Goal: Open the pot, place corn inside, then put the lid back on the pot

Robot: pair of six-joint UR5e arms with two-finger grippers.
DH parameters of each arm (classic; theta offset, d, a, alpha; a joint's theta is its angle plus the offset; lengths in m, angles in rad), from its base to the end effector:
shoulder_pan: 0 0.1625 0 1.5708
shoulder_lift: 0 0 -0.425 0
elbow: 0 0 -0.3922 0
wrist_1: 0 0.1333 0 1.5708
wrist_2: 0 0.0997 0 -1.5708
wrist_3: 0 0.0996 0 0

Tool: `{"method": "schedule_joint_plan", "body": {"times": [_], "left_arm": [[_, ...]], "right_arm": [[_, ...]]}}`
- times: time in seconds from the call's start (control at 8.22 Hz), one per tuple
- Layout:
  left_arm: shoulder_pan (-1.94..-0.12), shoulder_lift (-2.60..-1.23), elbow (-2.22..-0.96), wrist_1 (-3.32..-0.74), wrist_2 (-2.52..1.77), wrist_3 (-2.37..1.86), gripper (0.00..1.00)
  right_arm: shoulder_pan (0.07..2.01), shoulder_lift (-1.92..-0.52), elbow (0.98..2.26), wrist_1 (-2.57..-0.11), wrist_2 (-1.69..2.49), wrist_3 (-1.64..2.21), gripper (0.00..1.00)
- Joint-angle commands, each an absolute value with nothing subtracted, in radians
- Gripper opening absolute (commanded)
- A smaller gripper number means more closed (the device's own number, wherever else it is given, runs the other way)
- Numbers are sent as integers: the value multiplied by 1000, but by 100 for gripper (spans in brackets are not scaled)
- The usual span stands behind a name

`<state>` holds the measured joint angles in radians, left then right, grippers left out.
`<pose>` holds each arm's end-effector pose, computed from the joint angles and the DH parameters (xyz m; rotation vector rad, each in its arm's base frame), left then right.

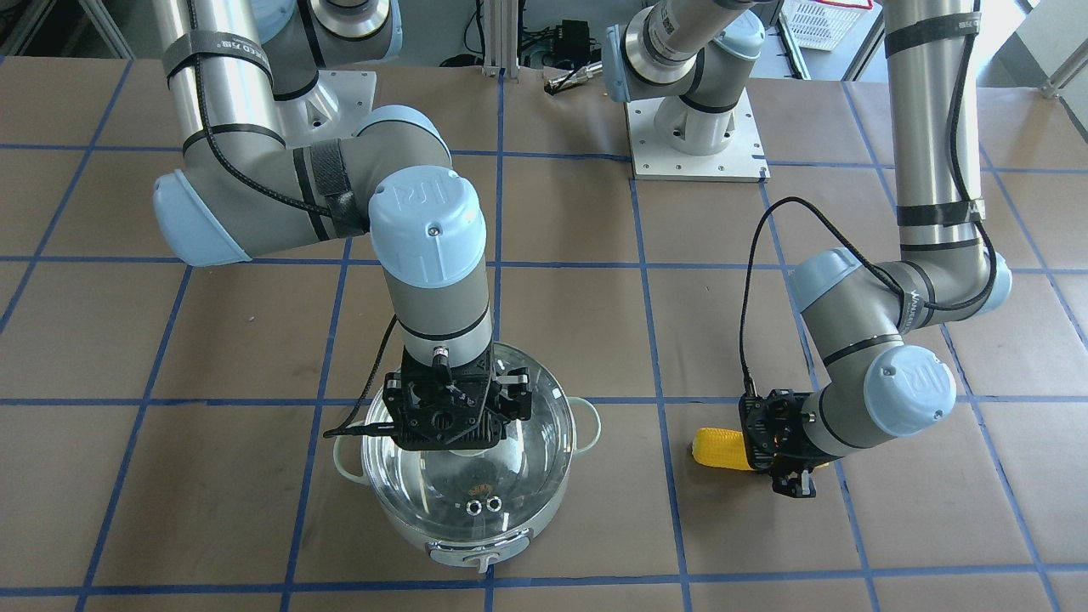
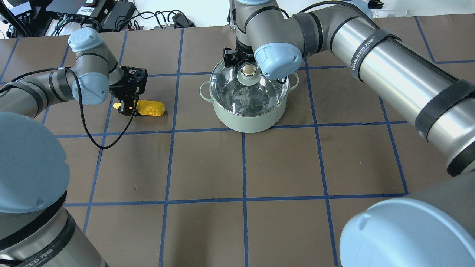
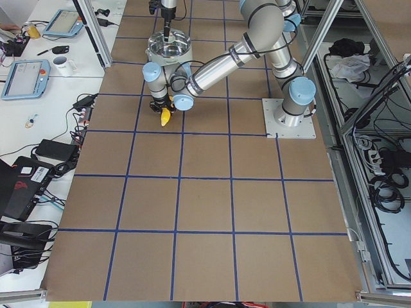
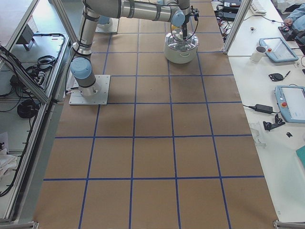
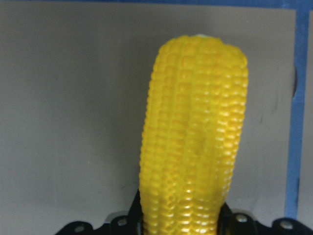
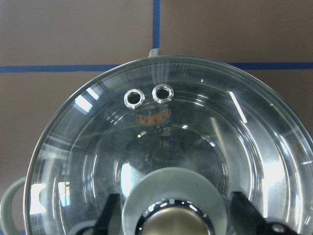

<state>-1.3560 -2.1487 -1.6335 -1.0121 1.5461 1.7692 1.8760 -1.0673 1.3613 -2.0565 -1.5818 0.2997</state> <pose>0.0033 -0.6521 0.1767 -2.1443 -2.1820 -0.0370 0.3356 -0.6253 0.3423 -0.0068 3.0816 -0.2879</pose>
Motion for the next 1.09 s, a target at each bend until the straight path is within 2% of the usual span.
{"method": "schedule_joint_plan", "body": {"times": [0.0, 0.24, 0.61, 0.97], "left_arm": [[-1358, -2103, -1629, -1026, 1611, 1759, 0], [-1359, -2044, -1623, -1081, 1606, 1756, 0], [-1384, -1964, -1621, -1100, 1611, 1642, 0], [-1504, -1881, -1620, -1123, 1621, 1391, 0]], "right_arm": [[1876, -1069, 1361, -2056, -1577, 299, 48], [1876, -1081, 1359, -2054, -1575, 299, 34], [1873, -1159, 1358, -2020, -1583, 285, 33], [1815, -1328, 1371, -1817, -1579, 246, 35]]}}
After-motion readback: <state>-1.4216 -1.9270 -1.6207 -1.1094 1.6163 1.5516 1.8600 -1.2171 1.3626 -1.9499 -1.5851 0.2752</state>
